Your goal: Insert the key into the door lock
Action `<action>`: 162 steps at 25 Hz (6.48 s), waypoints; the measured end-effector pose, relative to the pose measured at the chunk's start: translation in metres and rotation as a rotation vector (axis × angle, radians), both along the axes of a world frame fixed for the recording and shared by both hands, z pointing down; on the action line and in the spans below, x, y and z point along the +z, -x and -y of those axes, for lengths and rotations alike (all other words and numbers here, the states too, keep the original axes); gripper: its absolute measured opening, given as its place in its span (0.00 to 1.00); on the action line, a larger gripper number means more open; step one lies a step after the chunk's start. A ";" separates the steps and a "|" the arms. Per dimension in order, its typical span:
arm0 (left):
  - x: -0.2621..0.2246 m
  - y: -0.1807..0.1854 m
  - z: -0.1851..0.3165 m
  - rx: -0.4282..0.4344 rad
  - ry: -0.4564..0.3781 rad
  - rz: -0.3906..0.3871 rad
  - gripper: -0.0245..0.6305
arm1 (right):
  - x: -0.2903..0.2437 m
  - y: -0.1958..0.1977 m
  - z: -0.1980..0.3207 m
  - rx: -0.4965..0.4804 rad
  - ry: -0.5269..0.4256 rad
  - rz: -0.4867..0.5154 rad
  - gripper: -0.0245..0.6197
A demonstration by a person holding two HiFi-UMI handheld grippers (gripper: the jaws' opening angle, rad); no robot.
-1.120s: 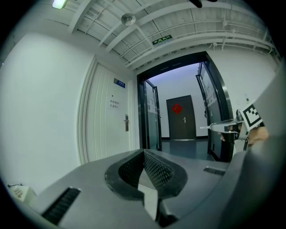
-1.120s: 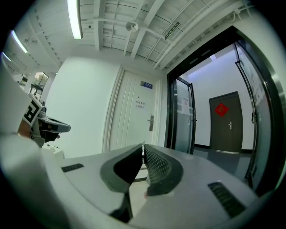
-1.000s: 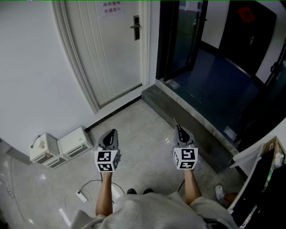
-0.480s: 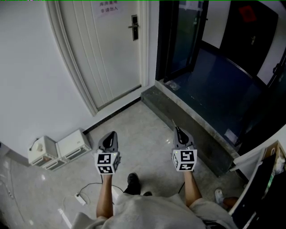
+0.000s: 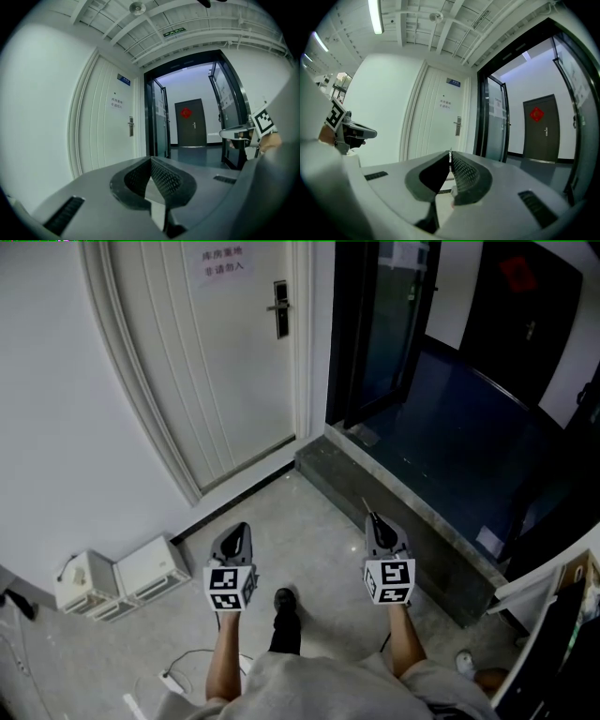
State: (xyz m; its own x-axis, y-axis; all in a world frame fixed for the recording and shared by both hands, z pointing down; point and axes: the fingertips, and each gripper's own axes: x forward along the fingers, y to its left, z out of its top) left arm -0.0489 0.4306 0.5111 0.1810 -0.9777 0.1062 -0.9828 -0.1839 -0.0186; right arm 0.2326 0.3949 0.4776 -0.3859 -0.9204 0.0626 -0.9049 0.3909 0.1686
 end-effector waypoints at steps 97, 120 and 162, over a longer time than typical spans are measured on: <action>-0.070 0.158 0.977 -0.057 -0.053 0.047 0.06 | -0.071 0.206 1.012 -0.174 -0.087 -0.041 0.08; -0.079 0.247 0.920 -0.222 -0.068 0.055 0.06 | -0.105 0.314 1.016 -0.337 -0.244 -0.208 0.08; -0.062 0.247 0.941 -0.178 -0.053 0.029 0.06 | -0.081 0.347 1.048 -0.281 -0.703 -1.124 0.08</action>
